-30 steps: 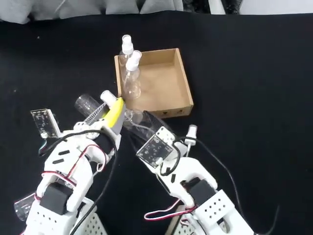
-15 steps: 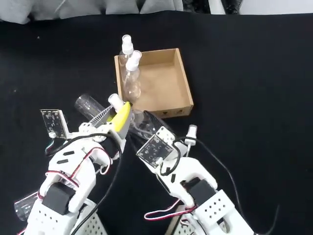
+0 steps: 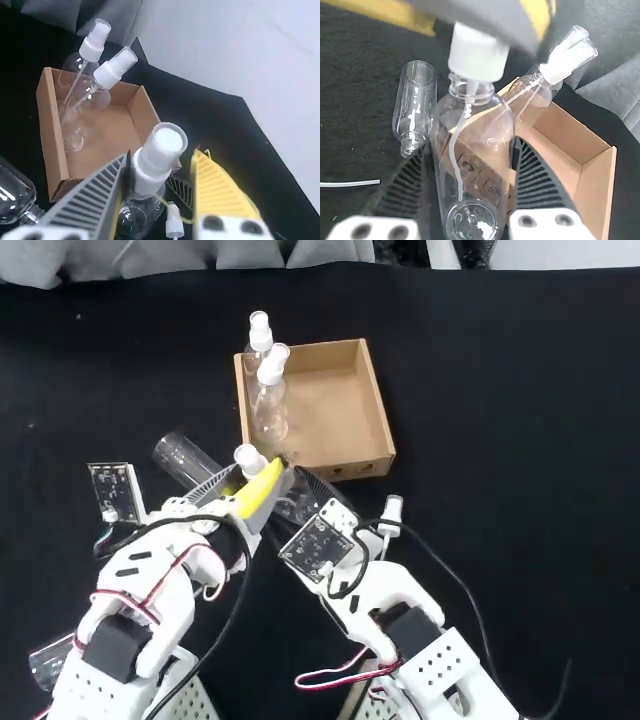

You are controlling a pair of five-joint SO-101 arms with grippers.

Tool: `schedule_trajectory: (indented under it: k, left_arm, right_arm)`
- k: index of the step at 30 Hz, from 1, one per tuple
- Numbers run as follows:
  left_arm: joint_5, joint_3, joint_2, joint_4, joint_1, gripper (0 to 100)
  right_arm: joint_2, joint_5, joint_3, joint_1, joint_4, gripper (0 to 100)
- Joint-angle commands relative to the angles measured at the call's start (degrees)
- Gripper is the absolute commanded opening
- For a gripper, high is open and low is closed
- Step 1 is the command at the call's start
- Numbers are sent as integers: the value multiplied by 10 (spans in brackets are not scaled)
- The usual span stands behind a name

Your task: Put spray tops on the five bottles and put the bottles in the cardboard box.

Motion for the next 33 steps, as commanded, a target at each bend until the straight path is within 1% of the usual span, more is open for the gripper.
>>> schedule_trajectory:
  k: [1,4,7,12,15,23,28,33]
  left_arm:
    - [-2,-47,-8,6,0,185]
    - [-2,-46,-8,4,0,185]
    - [-1,-51,-9,5,0,185]
    - [35,-51,-9,-11,-47,185]
    - [35,-45,-9,-17,-55,185]
    - [34,-44,-8,-13,-43,182]
    - [-11,-23,-8,-13,2,180]
    - [-13,-24,-9,-13,8,180]
  right_arm:
    - [-13,-5,0,4,-16,77]
    - [-13,-8,0,21,-18,77]
    - [-13,-33,0,27,-18,77]
    - [-13,-33,0,26,-16,77]
    - [-13,-33,0,26,-16,77]
    - [-13,-33,0,26,-17,77]
    - [-13,-33,0,27,-17,77]
    - [-13,-33,0,27,-17,77]
